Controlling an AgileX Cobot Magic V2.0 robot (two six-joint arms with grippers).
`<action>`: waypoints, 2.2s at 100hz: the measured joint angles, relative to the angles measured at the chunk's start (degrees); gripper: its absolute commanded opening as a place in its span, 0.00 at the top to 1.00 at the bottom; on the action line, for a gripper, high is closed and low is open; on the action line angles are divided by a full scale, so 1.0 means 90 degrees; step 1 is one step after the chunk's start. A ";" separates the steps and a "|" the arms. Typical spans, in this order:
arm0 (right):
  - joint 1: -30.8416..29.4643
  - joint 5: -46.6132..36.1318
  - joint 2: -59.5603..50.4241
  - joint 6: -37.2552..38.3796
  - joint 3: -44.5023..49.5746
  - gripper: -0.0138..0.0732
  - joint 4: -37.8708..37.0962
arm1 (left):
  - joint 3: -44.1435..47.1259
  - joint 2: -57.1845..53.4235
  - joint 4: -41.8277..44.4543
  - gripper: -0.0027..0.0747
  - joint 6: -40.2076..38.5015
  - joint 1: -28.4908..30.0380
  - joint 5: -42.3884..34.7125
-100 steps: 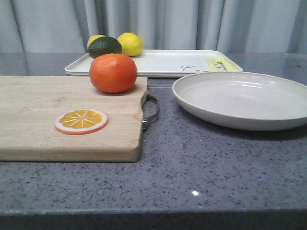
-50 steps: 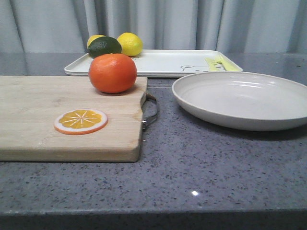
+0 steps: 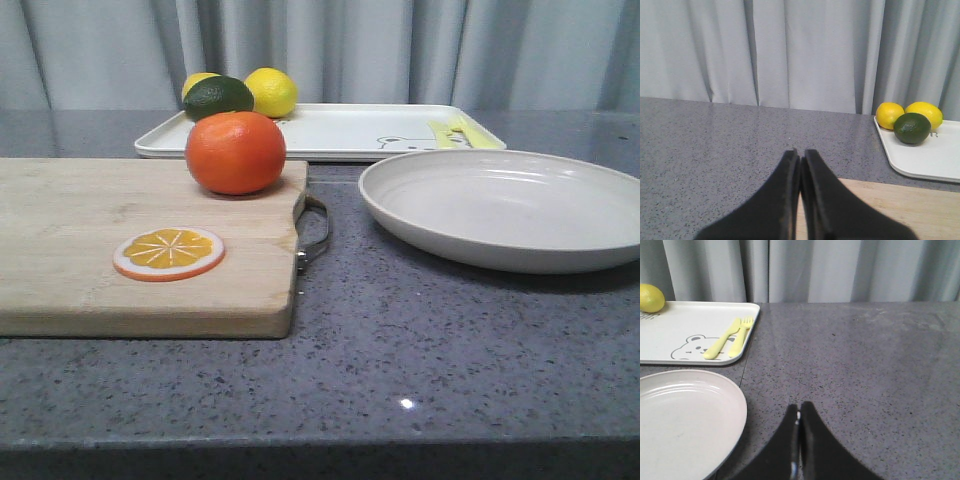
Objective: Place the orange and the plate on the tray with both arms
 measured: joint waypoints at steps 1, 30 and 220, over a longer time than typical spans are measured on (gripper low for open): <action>0.0000 0.0002 0.0043 0.0000 -0.0017 0.91 0.0000 | 0.0001 0.0002 0.0000 0.99 0.0000 0.0000 0.0000; 0.0000 0.0147 0.0651 0.0000 -0.0255 0.91 0.0000 | -0.0028 0.0308 0.0000 0.99 0.0000 0.0000 -0.0040; 0.0000 0.0126 0.0708 0.0010 -0.0255 0.91 0.0000 | -0.6587 0.8171 -0.0997 0.23 0.0000 -0.3630 0.4075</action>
